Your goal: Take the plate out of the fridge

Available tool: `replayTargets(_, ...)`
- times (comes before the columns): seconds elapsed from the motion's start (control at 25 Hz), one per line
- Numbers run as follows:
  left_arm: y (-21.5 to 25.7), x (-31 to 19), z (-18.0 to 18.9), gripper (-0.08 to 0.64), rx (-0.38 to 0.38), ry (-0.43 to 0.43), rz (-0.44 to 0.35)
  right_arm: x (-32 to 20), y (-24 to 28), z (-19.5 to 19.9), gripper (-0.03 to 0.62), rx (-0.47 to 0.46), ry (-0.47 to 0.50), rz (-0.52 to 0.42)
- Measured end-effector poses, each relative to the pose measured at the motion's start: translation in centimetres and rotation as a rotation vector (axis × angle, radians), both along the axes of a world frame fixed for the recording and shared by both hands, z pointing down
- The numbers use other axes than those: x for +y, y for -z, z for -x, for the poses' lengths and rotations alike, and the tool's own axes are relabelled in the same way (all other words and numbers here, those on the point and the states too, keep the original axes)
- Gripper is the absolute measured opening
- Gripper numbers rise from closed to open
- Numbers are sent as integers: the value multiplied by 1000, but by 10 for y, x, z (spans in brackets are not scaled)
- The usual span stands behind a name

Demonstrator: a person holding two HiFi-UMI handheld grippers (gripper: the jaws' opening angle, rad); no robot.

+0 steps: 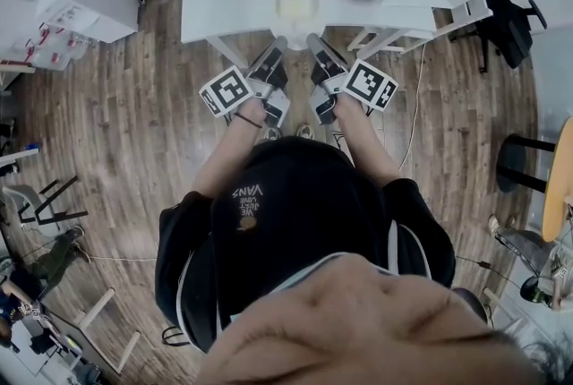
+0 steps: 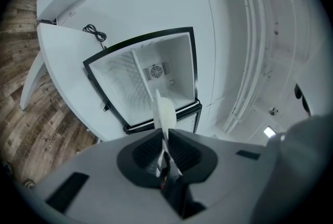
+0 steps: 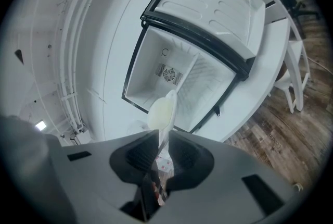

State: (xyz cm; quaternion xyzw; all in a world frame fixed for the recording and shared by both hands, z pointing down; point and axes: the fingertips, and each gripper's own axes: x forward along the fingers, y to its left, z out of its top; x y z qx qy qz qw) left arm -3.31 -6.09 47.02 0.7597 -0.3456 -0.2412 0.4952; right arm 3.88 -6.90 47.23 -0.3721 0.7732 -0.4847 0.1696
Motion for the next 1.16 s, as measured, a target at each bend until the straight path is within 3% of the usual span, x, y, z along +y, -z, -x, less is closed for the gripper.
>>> replayTargets(1.16, 2, 3, 1, 43, 2, -5, 4, 4, 3, 1, 63, 12, 0, -6)
